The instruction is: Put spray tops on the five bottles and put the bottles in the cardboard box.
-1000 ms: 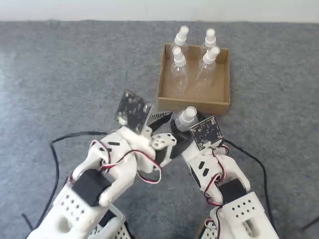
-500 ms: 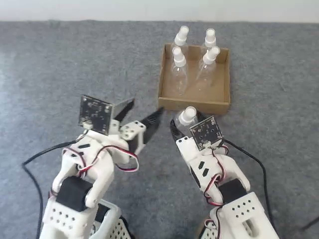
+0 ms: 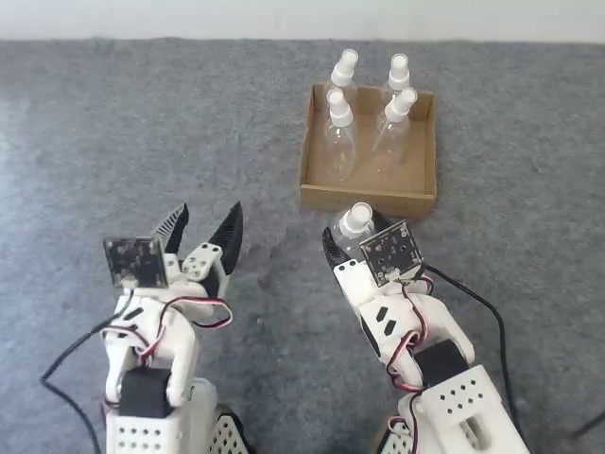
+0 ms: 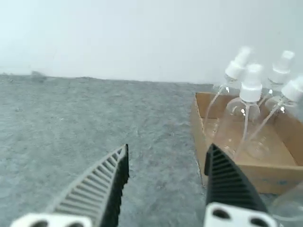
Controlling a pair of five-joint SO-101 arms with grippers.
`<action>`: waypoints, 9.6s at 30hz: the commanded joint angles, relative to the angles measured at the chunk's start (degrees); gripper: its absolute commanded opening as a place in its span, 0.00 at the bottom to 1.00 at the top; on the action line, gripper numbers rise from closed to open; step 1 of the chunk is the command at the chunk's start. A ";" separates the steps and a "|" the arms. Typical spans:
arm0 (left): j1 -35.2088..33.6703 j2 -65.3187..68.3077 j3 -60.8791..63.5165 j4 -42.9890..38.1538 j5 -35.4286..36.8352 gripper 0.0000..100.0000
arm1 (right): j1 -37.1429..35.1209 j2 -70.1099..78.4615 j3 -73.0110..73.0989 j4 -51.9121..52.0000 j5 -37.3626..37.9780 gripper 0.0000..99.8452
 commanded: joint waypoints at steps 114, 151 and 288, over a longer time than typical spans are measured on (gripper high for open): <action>-1.67 -1.85 7.08 -8.26 -5.45 0.25 | 22.02 62.64 -43.69 -16.57 -9.32 0.07; -1.76 -1.85 7.25 -8.18 -8.00 0.25 | 22.11 70.29 -45.63 -16.92 -9.14 0.07; -1.67 -1.85 7.69 -8.18 -8.09 0.25 | 19.56 6.46 -15.38 0.57 -9.41 0.05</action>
